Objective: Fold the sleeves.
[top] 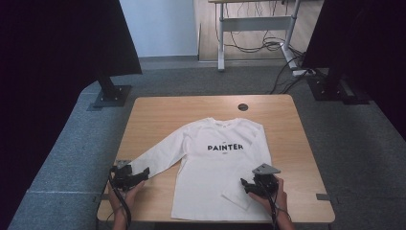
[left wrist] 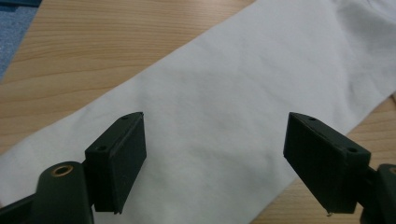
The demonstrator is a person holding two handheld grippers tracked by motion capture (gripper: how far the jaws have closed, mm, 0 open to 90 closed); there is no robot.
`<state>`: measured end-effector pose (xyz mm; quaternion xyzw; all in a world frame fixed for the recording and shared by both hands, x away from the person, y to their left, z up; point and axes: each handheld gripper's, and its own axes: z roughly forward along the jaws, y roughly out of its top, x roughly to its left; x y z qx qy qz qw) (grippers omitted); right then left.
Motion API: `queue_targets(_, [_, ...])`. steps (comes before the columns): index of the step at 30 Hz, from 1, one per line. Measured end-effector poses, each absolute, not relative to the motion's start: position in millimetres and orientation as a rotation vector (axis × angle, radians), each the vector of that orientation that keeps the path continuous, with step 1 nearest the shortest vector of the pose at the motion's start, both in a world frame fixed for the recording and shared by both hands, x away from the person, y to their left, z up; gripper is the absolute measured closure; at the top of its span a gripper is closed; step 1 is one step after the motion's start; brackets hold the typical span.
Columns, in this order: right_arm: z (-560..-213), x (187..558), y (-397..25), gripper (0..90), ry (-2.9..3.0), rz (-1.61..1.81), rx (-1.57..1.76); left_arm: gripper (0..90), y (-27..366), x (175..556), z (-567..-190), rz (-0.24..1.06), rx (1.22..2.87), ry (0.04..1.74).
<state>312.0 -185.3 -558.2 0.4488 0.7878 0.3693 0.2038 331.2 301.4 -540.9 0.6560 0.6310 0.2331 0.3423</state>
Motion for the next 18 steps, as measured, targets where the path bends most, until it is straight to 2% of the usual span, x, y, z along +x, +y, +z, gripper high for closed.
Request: queue_targets(18, [-558.2, 312.0, -185.3, 30.1, 2.197, 1.03, 1.252, 20.4, 329.3, 331.3, -544.2, 0.622, 1.701, 1.714])
